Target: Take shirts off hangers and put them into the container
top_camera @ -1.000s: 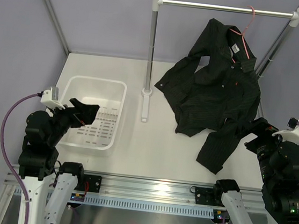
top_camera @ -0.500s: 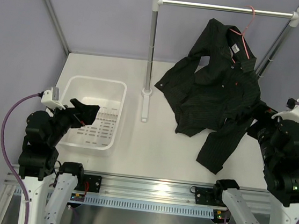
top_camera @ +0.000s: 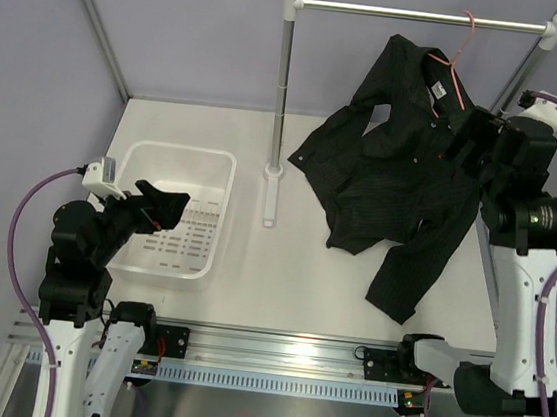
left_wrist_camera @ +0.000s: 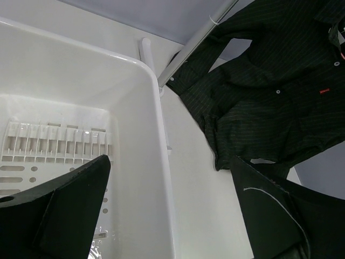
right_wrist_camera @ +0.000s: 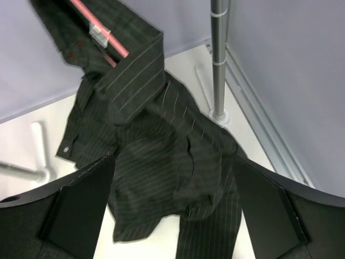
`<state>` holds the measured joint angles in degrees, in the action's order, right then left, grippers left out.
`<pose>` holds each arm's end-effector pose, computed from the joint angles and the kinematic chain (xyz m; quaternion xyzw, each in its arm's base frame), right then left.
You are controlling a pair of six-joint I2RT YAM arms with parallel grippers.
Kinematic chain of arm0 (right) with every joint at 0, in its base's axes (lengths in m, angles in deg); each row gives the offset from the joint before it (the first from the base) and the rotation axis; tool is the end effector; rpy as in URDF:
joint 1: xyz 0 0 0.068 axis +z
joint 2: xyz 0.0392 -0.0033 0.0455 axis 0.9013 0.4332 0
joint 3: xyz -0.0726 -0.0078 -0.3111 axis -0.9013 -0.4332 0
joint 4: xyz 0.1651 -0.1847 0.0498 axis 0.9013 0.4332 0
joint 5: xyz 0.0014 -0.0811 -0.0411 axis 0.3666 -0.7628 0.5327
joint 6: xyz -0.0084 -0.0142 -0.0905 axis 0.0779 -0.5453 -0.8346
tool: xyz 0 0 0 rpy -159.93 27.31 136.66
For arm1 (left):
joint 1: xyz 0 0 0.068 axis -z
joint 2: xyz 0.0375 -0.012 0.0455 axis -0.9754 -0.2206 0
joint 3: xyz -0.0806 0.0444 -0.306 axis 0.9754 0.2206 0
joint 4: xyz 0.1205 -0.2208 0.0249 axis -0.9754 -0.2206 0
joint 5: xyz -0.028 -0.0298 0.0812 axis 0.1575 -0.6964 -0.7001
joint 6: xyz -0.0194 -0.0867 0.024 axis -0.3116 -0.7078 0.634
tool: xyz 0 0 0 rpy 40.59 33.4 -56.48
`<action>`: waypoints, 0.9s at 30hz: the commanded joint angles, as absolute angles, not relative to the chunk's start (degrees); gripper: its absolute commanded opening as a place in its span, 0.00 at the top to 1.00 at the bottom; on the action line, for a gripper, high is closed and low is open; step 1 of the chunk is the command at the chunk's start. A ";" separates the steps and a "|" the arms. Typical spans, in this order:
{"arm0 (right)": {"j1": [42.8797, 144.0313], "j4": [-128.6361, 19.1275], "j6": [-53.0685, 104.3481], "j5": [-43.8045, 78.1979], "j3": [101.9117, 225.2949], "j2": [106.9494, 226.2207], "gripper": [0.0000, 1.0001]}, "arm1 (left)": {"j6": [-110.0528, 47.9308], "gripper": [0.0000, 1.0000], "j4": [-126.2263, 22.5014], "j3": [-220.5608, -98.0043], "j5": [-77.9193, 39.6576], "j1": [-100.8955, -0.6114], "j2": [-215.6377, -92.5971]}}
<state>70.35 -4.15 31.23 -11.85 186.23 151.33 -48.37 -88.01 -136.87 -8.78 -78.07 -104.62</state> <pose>0.2038 -0.0088 0.5267 0.1525 0.7915 -0.0574 0.5890 0.0809 -0.0252 0.3730 -0.0938 0.7583 -0.2739 0.5840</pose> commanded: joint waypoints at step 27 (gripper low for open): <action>62.92 -20.28 26.65 12.80 183.51 161.70 0.70 | -45.76 0.01 -79.28 -134.31 -3.84 -78.22 -109.38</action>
